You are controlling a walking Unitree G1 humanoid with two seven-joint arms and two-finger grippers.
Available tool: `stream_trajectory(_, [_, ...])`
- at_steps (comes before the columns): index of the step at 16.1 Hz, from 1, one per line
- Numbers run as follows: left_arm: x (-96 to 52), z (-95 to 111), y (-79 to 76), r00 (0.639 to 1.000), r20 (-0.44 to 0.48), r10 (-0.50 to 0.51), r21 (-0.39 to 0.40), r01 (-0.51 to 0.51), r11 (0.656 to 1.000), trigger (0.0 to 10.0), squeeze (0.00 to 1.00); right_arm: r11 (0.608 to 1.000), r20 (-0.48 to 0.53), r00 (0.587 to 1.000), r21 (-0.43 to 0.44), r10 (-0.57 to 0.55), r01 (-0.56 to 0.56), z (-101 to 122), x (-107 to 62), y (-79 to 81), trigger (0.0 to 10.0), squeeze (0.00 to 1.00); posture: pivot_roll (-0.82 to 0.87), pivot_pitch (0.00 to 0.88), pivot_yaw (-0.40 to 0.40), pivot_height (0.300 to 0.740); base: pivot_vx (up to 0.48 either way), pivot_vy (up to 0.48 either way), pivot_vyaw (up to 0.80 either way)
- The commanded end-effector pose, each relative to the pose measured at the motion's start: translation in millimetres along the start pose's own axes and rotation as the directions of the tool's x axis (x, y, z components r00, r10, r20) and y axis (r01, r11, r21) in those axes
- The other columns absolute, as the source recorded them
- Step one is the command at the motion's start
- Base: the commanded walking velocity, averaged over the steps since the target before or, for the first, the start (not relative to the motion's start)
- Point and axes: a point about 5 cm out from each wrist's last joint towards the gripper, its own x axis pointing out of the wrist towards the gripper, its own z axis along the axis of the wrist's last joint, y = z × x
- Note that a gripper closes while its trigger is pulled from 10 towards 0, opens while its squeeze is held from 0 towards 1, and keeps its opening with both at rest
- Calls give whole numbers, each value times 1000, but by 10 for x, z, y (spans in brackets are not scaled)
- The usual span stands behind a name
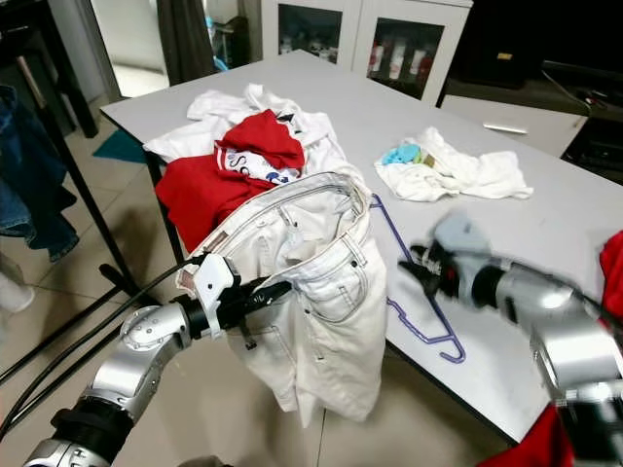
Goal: Hang hanger
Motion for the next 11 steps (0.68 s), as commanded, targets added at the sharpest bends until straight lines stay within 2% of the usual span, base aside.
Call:
stream_trajectory(1, [10, 64, -2, 1000, 21, -2, 32, 2, 999, 0, 0, 998, 30, 999, -58, 16, -15, 122, -79, 11, 10000, 0, 1, 0, -54, 740, 0, 0, 0])
stream_trajectory(2, [4, 61, -4, 1000, 19, -3, 32, 2, 999, 0, 0, 995, 49, 998, -95, 34, -29, 155, -104, 64, 10000, 0, -1, 0, -53, 740, 0, 0, 0])
stream_trajectory(4, [1, 61, -9, 1000, 17, -6, 33, 6, 999, 0, 0, 994, 53, 998, -101, 47, -41, 178, -121, 126, 10000, 0, -4, 0, -53, 740, 0, 0, 0])
stream_trajectory(8, [6, 59, -17, 1000, 13, -20, 36, 19, 999, 0, 0, 989, 36, 991, -83, 126, -123, -8, -76, 446, 10000, 0, -19, 0, -44, 740, 0, 0, 0])
stream_trajectory(11, [3, 56, -18, 1000, 8, -26, 38, 26, 999, 0, 0, 993, 3, 996, -78, 89, -89, -140, -8, 477, 10000, 0, -23, 0, -39, 740, 0, 0, 0])
